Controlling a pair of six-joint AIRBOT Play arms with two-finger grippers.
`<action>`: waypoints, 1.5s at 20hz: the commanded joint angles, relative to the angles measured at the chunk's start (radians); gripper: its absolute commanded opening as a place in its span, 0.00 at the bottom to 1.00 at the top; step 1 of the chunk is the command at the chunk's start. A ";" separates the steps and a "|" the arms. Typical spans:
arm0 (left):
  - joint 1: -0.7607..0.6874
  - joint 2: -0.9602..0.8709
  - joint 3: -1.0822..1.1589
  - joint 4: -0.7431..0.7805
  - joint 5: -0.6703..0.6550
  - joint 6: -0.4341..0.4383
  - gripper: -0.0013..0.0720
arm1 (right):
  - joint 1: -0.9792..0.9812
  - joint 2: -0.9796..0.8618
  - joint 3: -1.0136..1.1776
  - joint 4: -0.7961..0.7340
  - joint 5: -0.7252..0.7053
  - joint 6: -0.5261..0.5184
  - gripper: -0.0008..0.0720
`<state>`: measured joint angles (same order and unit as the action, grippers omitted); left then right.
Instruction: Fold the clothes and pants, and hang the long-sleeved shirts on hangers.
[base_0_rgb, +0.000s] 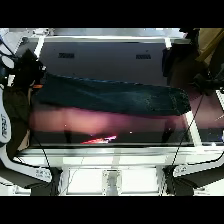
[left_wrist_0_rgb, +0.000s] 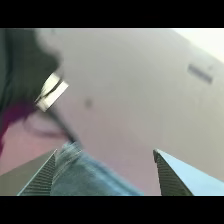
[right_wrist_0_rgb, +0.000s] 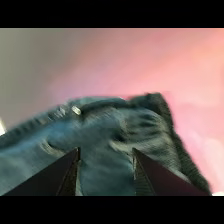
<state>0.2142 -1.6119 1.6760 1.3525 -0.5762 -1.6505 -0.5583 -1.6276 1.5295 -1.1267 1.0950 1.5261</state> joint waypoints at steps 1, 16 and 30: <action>-0.136 0.108 0.001 -0.003 -0.066 0.177 0.97 | -0.048 -0.005 0.079 -0.119 0.201 -0.055 0.57; -0.754 -0.076 0.000 0.166 -0.092 0.332 0.97 | -0.206 -0.368 0.079 0.263 0.346 -0.380 0.98; -0.814 -0.262 0.000 -0.285 -0.116 0.332 0.03 | -0.096 -0.340 0.107 0.549 0.543 -0.506 0.07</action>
<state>-0.5716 -1.8130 1.6756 1.2278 -0.6800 -1.3197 -0.6674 -1.9907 1.6176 -0.7319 1.5436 1.0470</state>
